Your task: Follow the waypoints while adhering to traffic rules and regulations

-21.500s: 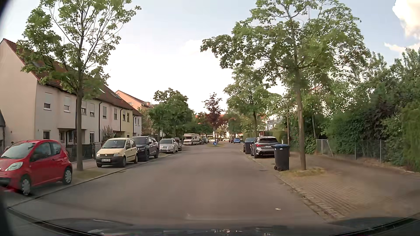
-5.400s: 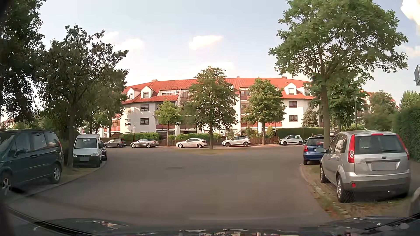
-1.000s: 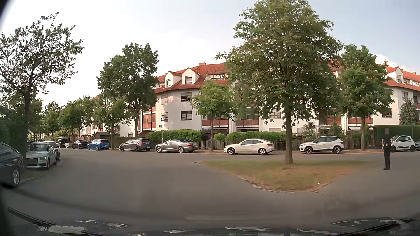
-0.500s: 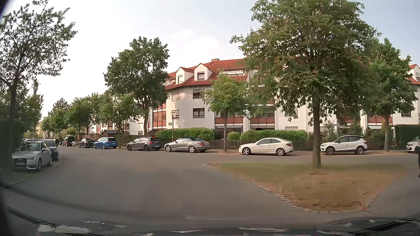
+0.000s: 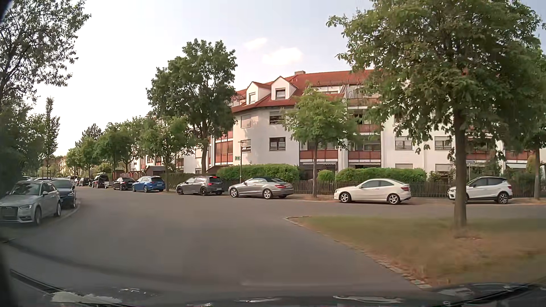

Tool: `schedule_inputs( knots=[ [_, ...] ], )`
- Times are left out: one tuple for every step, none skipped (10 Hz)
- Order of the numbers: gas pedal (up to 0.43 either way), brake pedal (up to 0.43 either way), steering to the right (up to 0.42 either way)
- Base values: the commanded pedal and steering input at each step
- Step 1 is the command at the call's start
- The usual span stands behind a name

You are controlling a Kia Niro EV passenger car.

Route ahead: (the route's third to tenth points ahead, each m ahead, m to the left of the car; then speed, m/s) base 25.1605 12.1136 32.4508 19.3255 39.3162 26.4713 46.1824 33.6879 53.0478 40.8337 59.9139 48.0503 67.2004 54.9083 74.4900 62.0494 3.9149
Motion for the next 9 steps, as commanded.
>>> schedule_inputs(
  knots=[
    [0.0,0.012,-0.125],
    [0.0,0.012,-0.122],
    [0.0,0.018,-0.117],
    [0.0,0.018,-0.114],
    [0.0,0.024,-0.113],
    [0.0,0.049,-0.113],
    [0.0,0.085,-0.114],
    [0.0,0.091,-0.113],
    [0.0,0.091,-0.108]
  ],
)
